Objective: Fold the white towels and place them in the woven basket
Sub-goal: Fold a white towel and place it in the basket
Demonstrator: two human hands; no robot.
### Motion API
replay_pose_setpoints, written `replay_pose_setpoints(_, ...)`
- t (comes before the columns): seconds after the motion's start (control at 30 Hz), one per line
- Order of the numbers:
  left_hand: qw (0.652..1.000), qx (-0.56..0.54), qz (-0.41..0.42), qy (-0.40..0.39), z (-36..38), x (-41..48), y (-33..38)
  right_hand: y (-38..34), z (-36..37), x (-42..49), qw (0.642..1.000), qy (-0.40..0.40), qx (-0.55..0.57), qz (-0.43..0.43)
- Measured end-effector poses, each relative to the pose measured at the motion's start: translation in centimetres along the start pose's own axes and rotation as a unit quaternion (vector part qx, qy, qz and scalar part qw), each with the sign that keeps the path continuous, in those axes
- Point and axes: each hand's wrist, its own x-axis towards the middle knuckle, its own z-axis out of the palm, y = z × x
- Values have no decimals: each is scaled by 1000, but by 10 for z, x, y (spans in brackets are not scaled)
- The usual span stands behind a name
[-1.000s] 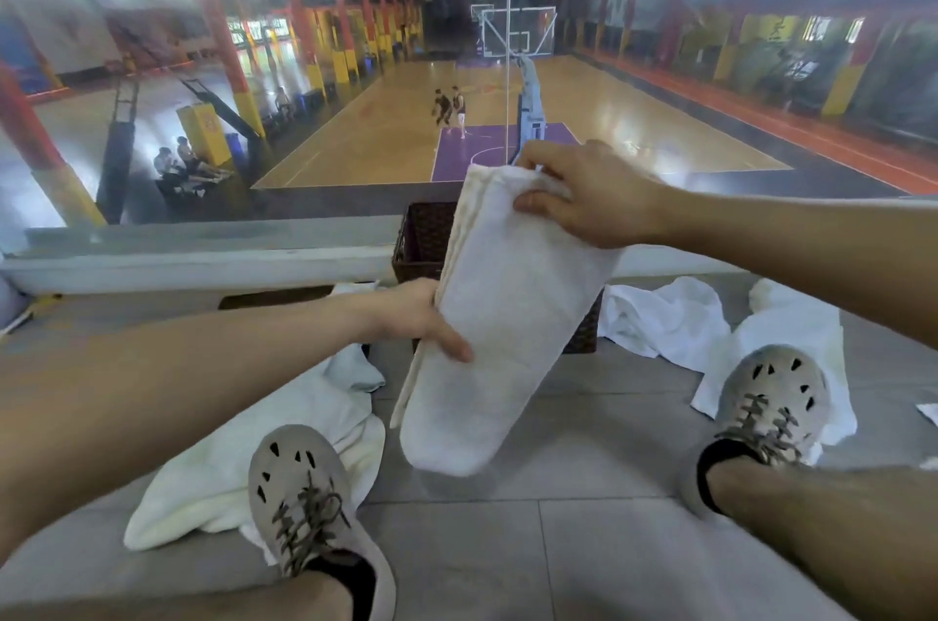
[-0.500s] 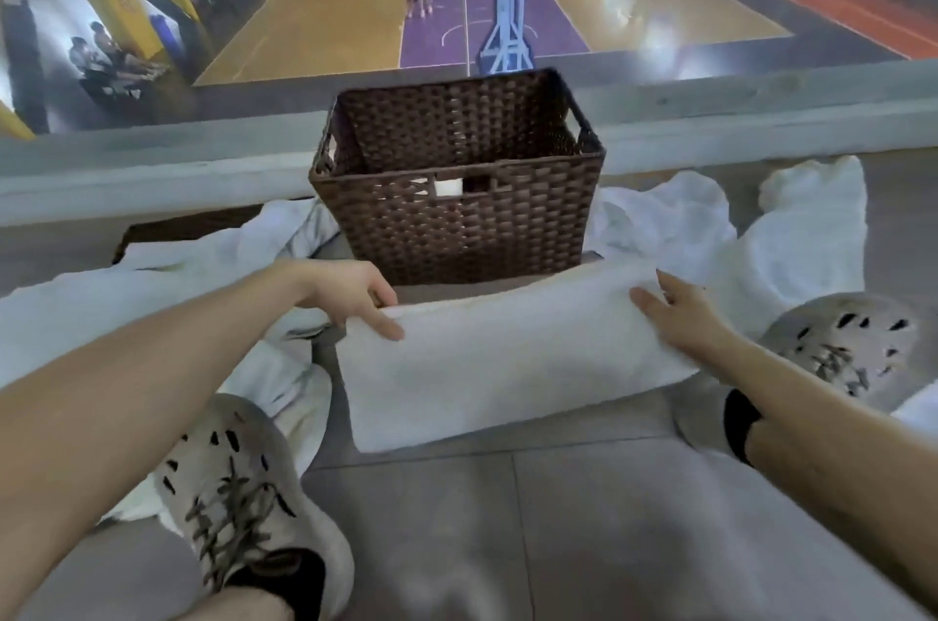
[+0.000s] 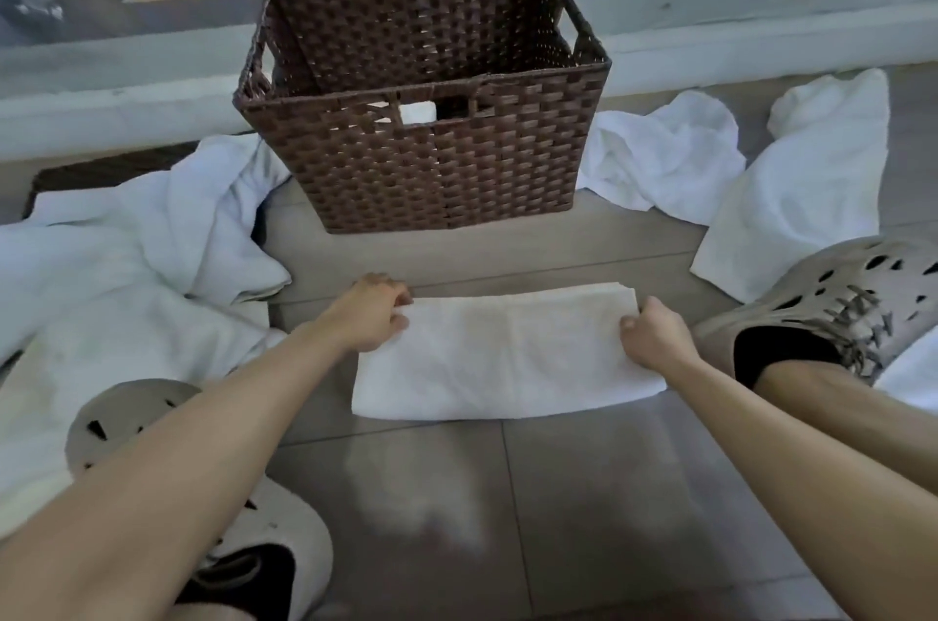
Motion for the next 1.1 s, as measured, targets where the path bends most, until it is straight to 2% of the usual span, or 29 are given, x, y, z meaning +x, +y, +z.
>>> replay_pose_setpoints(0.07, 1000, -5, 7, 1, -6, 1, -2, -1, -1, -1, 1000, 4, 13, -1)
replay_pose_setpoints(0.17, 997, -63, -26, 42, -12, 1, -6, 1, 0, -1, 1000, 11, 28, 0)
replay_pose_setpoints(0.27, 995, -26, -77, 66, 1, -1, -10, -2, -2, -3, 999, 8, 42, 11)
replay_pose_setpoints(0.33, 981, 45, -109, 155, 14, -8, -1, -5, -4, -6, 999, -7, 45, 21)
replay_pose_setpoints(0.37, 968, 83, -96, 217, 21, -15, 12, -6, -4, -7, 999, -20, 40, 22)
replay_pose_setpoints(0.43, 950, 102, -3, 295, 39, -37, 53, -5, -4, -10, 999, -37, 18, 18)
replay_pose_setpoints(0.47, 956, 103, 50, 270, 51, -46, 73, -6, -5, -12, 999, -40, 12, 13)
replay_pose_setpoints(0.5, 971, 99, 76, 203, 66, -52, 86, -6, -7, -15, 999, -40, 16, 14)
replay_pose_setpoints(0.57, 994, 78, 21, 72, 91, -53, 102, -12, -20, -27, 998, -34, 54, 23)
replay_pose_setpoints(0.63, 997, 58, -3, 60, 106, -47, 108, -28, -45, -45, 996, 1, 87, 21)
replay_pose_setpoints(0.73, 997, 18, 42, 60, 101, -41, 106, -71, -79, -84, 994, 75, 78, -8)
replay_pose_setpoints(0.8, 985, -123, 10, 122, 83, -44, 95, -117, -79, -115, 987, 123, 53, -92)
replay_pose_setpoints(0.83, 951, -250, -40, 176, 65, -51, 91, -141, -72, -130, 983, 101, 52, -146)
replay_pose_setpoints(0.87, 889, -398, -103, 203, 47, -61, 86, -165, -63, -145, 978, 35, 76, -190)
replay_pose_setpoints(0.9, 797, -548, -158, 196, 31, -69, 83, -183, -48, -155, 969, -71, 116, -207)
replay_pose_setpoints(0.93, 710, -658, -196, 155, 21, -74, 75, -192, -32, -162, 956, -157, 145, -200)
replay_pose_setpoints(0.97, 656, -714, -214, 116, 16, -77, 65, -191, -17, -162, 953, -180, 152, -189)
replay_pose_setpoints(1.0, 653, -718, -224, 86, 14, -79, 58, -185, -5, -159, 963, -145, 146, -175)
replay_pose_setpoints(1.03, 685, -685, -238, 72, 16, -77, 53, -174, 6, -150, 977, -71, 117, -165)
replay_pose_setpoints(1.07, 746, -616, -244, 72, 19, -75, 51, -158, 14, -141, 987, -2, 77, -143)
replay_pose_setpoints(1.1, 806, -531, -247, 81, 26, -70, 47, -142, 20, -134, 993, 29, 47, -105)
